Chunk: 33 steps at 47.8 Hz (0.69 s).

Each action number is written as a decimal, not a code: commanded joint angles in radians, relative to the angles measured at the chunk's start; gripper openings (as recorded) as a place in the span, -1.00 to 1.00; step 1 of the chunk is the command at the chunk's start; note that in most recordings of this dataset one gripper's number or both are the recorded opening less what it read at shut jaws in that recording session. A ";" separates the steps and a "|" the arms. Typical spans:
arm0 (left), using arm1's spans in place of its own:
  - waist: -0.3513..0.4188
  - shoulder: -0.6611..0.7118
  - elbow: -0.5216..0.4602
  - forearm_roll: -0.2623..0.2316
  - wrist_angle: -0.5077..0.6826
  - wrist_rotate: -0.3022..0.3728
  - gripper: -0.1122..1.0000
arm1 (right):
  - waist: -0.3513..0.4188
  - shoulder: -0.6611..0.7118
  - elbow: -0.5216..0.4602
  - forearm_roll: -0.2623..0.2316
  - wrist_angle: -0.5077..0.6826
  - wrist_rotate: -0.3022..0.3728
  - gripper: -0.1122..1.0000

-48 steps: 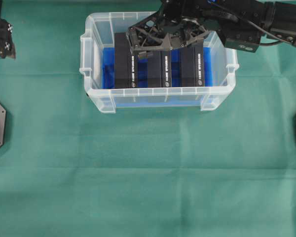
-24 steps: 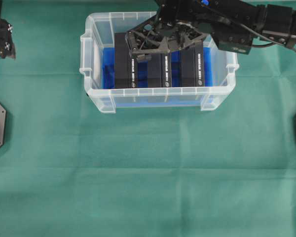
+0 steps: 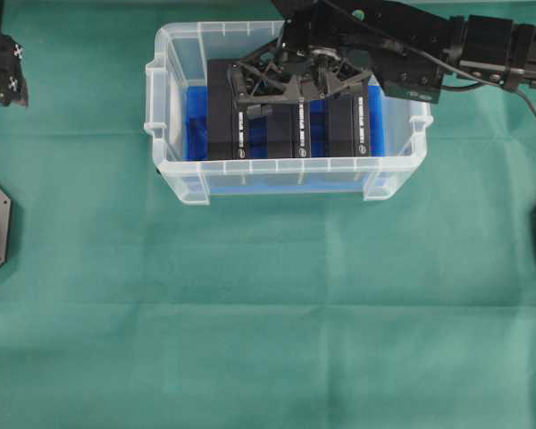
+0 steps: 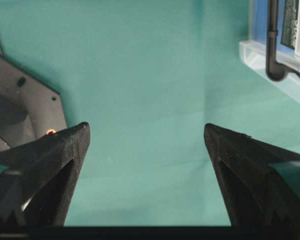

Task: Take out the box from the case.
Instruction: 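Lower the open right gripper around the middle black box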

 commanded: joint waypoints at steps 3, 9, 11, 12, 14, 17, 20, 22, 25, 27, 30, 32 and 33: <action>0.003 -0.003 -0.009 0.003 -0.002 0.002 0.95 | -0.002 -0.012 -0.006 -0.002 -0.008 0.002 0.91; 0.003 -0.003 -0.008 0.003 -0.002 0.002 0.95 | -0.002 -0.006 -0.008 -0.002 -0.020 0.003 0.91; 0.003 -0.003 -0.008 0.003 -0.002 0.002 0.95 | -0.002 -0.003 -0.006 -0.002 -0.021 0.003 0.91; 0.003 -0.003 -0.008 0.003 -0.002 0.005 0.95 | -0.002 0.000 -0.006 -0.002 -0.021 0.002 0.91; 0.003 -0.003 -0.006 0.003 -0.002 0.005 0.95 | -0.002 0.002 -0.006 -0.002 -0.021 0.003 0.91; 0.003 -0.005 -0.005 0.003 -0.002 0.005 0.95 | -0.003 0.006 -0.006 -0.002 -0.021 0.002 0.91; 0.003 -0.005 -0.005 0.003 -0.002 0.005 0.95 | -0.005 0.009 -0.006 -0.002 -0.021 0.003 0.91; 0.003 -0.005 -0.005 0.003 -0.002 0.005 0.95 | -0.005 0.012 -0.006 -0.002 -0.021 0.002 0.91; 0.003 -0.005 -0.005 0.003 -0.002 0.005 0.95 | -0.005 0.015 -0.006 -0.002 -0.023 0.002 0.91; 0.003 -0.006 -0.003 0.003 -0.002 0.005 0.95 | -0.006 0.018 -0.006 -0.002 -0.021 0.002 0.91; 0.003 -0.006 -0.003 0.003 -0.002 0.005 0.95 | -0.008 0.023 -0.006 -0.002 -0.025 0.002 0.91; 0.003 -0.008 -0.003 0.003 -0.002 0.005 0.95 | -0.009 0.028 -0.006 -0.002 -0.031 0.002 0.91; 0.003 -0.006 -0.003 0.003 -0.002 0.005 0.95 | -0.009 0.029 -0.005 -0.002 -0.032 0.002 0.91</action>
